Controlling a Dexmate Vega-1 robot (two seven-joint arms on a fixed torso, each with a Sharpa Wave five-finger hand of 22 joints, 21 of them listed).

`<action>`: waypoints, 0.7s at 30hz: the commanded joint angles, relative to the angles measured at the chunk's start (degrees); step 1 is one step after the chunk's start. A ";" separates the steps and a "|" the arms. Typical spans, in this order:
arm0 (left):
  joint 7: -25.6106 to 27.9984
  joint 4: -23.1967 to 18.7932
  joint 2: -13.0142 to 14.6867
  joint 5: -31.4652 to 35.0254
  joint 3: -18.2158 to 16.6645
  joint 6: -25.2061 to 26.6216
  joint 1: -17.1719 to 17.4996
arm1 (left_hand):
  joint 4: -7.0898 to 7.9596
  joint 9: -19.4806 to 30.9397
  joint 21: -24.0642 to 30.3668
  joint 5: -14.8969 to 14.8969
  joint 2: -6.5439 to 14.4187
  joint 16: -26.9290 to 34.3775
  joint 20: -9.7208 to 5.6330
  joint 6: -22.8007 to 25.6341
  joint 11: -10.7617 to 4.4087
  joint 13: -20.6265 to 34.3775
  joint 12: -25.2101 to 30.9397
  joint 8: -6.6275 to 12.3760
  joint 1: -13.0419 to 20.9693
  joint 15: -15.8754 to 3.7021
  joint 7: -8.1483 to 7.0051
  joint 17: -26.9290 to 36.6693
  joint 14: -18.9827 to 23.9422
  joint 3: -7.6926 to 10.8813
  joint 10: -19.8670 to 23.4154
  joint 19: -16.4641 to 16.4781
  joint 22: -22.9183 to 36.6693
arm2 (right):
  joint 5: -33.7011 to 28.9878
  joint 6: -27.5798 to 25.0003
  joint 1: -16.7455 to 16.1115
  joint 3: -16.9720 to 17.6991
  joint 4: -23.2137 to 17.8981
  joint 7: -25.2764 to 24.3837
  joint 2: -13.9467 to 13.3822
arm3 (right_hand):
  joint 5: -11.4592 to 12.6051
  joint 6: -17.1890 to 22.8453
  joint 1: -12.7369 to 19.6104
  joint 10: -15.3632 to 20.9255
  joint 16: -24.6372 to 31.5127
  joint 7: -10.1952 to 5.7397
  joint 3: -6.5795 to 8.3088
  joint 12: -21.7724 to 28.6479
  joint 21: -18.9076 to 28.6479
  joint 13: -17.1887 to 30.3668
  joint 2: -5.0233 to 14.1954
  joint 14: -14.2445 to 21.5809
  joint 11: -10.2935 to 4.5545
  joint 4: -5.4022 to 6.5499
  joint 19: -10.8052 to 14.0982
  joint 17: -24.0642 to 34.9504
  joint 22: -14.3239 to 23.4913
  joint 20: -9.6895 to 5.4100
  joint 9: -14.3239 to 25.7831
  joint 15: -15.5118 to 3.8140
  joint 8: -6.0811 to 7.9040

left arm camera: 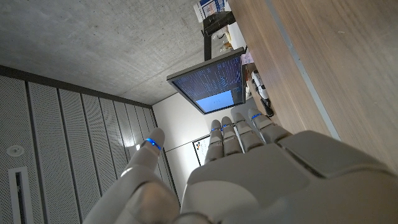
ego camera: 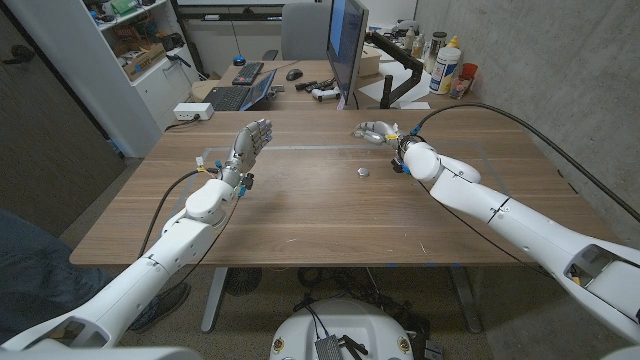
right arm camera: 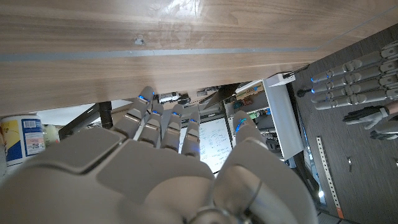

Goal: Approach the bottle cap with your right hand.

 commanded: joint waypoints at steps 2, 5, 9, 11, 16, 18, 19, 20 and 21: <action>-0.40 0.50 0.16 -0.13 -0.17 -0.53 0.04 | -0.49 0.28 -0.40 0.33 0.40 0.01 -2.14 0.48 -0.04 0.19 0.18 -0.08 -0.15 0.10 0.23 0.15 0.17 0.14 0.31 -0.25 0.16 | -4.92 -7.50 0.29 -2.23 -2.44 -0.64 0.92 | 0.35 0.26 0.41 0.09 -0.27 -0.12 0.15 0.01 -0.41 0.31 -0.60 -0.15 -0.37 -0.38 -0.26 0.08 0.12 1.27 0.07 0.81 0.13; -0.40 0.38 0.23 -0.12 -0.19 -0.50 0.05 | -0.51 0.28 -0.42 0.33 0.42 0.00 -2.15 0.52 0.06 0.19 0.18 -0.08 -0.16 0.13 0.26 0.15 0.16 0.13 0.34 -0.27 0.16 | -6.10 -8.89 0.89 -3.26 -2.59 -0.12 1.11 | 0.44 0.34 0.68 -0.07 -0.29 -0.15 0.16 -0.09 -0.66 0.31 -0.83 -0.25 -0.56 -0.50 -0.31 0.08 0.13 2.07 0.06 0.91 0.14; -0.33 0.26 0.32 -0.02 -0.21 -0.50 0.11 | -0.54 0.29 -0.43 0.33 0.46 0.00 -2.12 0.59 0.06 0.19 0.16 -0.08 -0.16 0.15 0.30 0.15 0.18 0.10 0.35 -0.27 0.16 | -7.67 -10.68 1.66 -4.61 -2.81 0.59 1.42 | 0.53 0.59 0.97 -0.22 -0.31 -0.05 0.17 -0.19 -0.93 0.32 -1.07 -0.39 -0.25 -0.62 -0.39 0.08 0.13 2.41 0.05 0.98 0.21; -0.31 0.24 0.39 0.03 -0.25 -0.51 0.12 | -0.55 0.29 -0.44 0.33 0.48 0.00 -2.11 0.59 0.07 0.19 0.17 -0.09 -0.16 0.17 0.23 0.15 0.18 0.09 0.38 -0.27 0.16 | -8.16 -11.38 2.00 -5.12 -2.76 1.04 1.58 | 0.56 0.72 1.06 -0.19 -0.32 -0.04 0.17 -0.19 -1.01 0.32 -1.16 -0.42 -0.37 -0.66 -0.42 0.08 0.13 2.52 0.05 0.98 0.25; -0.48 0.23 0.57 -0.10 -0.46 -0.62 0.12 | -0.60 0.29 -0.46 0.33 0.53 -0.01 -2.10 0.71 0.15 0.19 0.18 -0.09 -0.17 0.17 0.24 0.15 0.20 0.06 0.48 -0.26 0.16 | -9.05 -12.62 2.73 -6.19 -2.65 2.18 1.85 | 0.67 0.91 1.36 -0.36 -0.27 -0.11 0.17 -0.29 -1.27 0.33 -1.44 -0.38 -0.16 -0.76 -0.42 0.08 0.13 2.99 0.04 1.07 0.29; -0.48 0.26 0.61 -0.04 -0.52 -0.76 0.13 | -0.61 0.29 -0.47 0.33 0.55 -0.01 -2.07 0.76 0.10 0.19 0.20 -0.08 -0.17 0.28 0.26 0.15 0.20 0.04 0.57 -0.25 0.16 | -9.39 -12.98 3.11 -6.66 -2.56 2.76 1.92 | 0.70 0.98 1.44 -0.40 -0.26 -0.17 0.17 -0.31 -1.32 0.33 -1.52 -0.37 -0.12 -0.78 -0.35 0.08 0.14 3.19 0.04 1.04 0.30; -0.57 0.26 0.66 -0.09 -0.53 -0.72 0.13 | -0.62 0.29 -0.47 0.33 0.56 0.00 -2.07 0.79 0.13 0.20 0.20 -0.08 -0.17 0.28 0.25 0.15 0.24 0.04 0.57 -0.25 0.16 | -9.48 -13.08 3.29 -6.86 -2.47 3.03 2.01 | 0.73 1.00 1.51 -0.46 -0.23 -0.15 0.17 -0.34 -1.36 0.34 -1.59 -0.32 -0.12 -0.79 -0.27 0.08 0.14 3.31 0.04 1.00 0.30; -0.60 0.26 0.69 -0.11 -0.54 -0.71 0.13 | -0.63 0.29 -0.48 0.33 0.56 0.00 -2.06 0.80 0.08 0.20 0.20 -0.08 -0.17 0.23 0.29 0.15 0.24 0.03 0.59 -0.26 0.16 | -9.48 -13.06 3.45 -7.01 -2.37 3.34 2.05 | 0.75 1.02 1.58 -0.41 -0.20 -0.19 0.18 -0.33 -1.40 0.34 -1.65 -0.24 -0.02 -0.81 -0.21 0.08 0.14 3.34 0.04 1.02 0.29; -0.66 0.30 0.72 -0.07 -0.54 -0.79 0.14 | -0.63 0.29 -0.47 0.33 0.57 0.00 -2.07 0.82 0.03 0.20 0.20 -0.07 -0.17 0.24 0.25 0.15 0.25 0.03 0.60 -0.24 0.16 | -9.62 -13.18 3.62 -7.22 -2.27 3.58 2.12 | 0.76 1.05 1.61 -0.38 -0.17 -0.19 0.18 -0.32 -1.41 0.34 -1.67 -0.17 -0.02 -0.81 -0.19 0.08 0.14 3.36 0.04 1.01 0.30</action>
